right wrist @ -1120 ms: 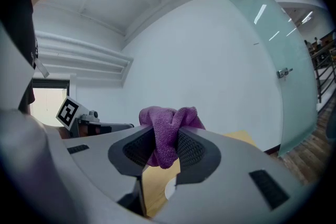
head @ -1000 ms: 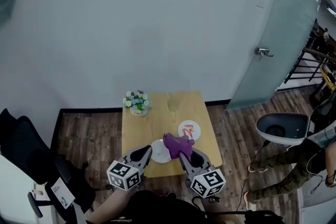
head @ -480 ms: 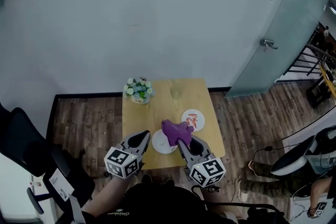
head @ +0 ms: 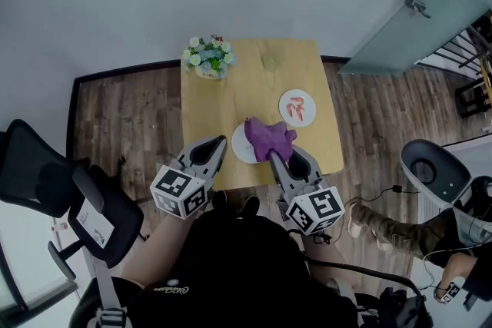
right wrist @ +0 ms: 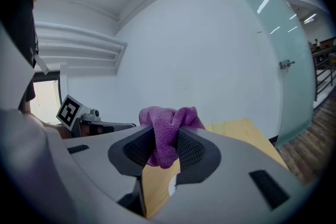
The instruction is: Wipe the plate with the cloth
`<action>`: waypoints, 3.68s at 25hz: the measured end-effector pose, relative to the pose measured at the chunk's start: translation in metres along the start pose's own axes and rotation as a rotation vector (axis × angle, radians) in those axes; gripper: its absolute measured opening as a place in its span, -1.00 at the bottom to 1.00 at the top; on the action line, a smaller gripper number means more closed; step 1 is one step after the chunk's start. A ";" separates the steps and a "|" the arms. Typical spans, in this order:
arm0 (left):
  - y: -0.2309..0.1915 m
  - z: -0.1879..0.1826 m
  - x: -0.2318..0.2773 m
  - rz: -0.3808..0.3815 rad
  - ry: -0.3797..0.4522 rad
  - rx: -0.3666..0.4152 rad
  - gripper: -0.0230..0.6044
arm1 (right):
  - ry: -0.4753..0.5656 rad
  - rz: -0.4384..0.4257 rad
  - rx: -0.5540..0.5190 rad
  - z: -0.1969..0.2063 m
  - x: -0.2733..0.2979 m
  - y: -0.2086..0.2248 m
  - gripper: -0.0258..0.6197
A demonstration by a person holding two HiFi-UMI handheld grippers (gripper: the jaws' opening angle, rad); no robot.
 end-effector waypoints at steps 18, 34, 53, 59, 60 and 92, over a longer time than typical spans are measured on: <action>-0.034 0.071 0.010 -0.003 -0.148 -0.114 -0.93 | -0.230 0.012 0.073 0.090 0.059 0.021 -0.60; -0.040 0.079 0.002 -0.032 -0.155 -0.115 -0.93 | -0.545 0.050 -0.166 0.166 0.155 0.067 -0.60; -0.030 0.085 0.005 0.008 -0.171 -0.105 -0.93 | -0.657 -0.046 -0.195 0.202 0.108 0.019 -0.60; -0.028 0.086 0.010 0.020 -0.171 -0.106 -0.93 | -0.706 -0.081 -0.186 0.223 0.085 0.005 -0.60; -0.028 0.086 0.011 0.020 -0.172 -0.106 -0.93 | -0.706 -0.082 -0.184 0.225 0.085 0.004 -0.60; -0.028 0.083 0.014 0.022 -0.173 -0.126 -0.93 | -0.675 0.072 -0.218 0.187 0.111 0.066 -0.60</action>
Point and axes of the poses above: the fingertips, and each gripper's own axes: x forward along the fingers, y to its right, z out of its underside, the point moved 5 cm from there along -x, backward along the fingers, and after that the axes turned 2 degrees about -y, right-handed, at the moved point
